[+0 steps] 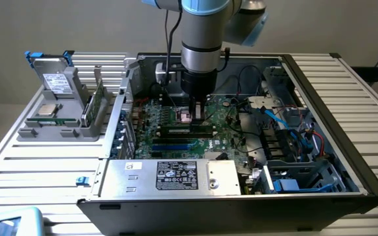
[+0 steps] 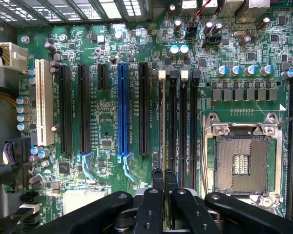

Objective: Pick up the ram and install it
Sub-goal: 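Insert the ram into the slot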

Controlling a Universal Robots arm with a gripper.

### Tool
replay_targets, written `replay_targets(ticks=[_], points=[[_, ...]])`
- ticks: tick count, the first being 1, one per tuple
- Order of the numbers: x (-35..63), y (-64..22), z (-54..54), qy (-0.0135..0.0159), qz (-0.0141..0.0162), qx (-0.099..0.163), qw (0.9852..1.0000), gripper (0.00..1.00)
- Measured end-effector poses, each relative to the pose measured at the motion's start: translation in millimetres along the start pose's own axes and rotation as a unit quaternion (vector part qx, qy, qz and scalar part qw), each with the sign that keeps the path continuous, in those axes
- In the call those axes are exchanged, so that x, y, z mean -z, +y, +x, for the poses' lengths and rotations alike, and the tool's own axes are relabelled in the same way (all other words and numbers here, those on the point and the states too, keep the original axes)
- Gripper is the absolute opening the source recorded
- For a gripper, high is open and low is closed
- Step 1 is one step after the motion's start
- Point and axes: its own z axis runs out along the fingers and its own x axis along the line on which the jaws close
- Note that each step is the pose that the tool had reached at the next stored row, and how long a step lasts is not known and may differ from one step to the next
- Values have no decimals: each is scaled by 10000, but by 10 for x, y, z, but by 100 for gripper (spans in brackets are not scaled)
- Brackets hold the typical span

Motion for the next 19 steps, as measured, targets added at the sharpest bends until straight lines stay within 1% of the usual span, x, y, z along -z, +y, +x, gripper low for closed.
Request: replay_targets(ticks=[9, 18, 19], points=[[-23, 0, -1, 2, -1, 0, 10000, 13], [-25, 0, -2, 5, 0, 0, 10000, 13], [-25, 0, -2, 5, 0, 0, 10000, 15]])
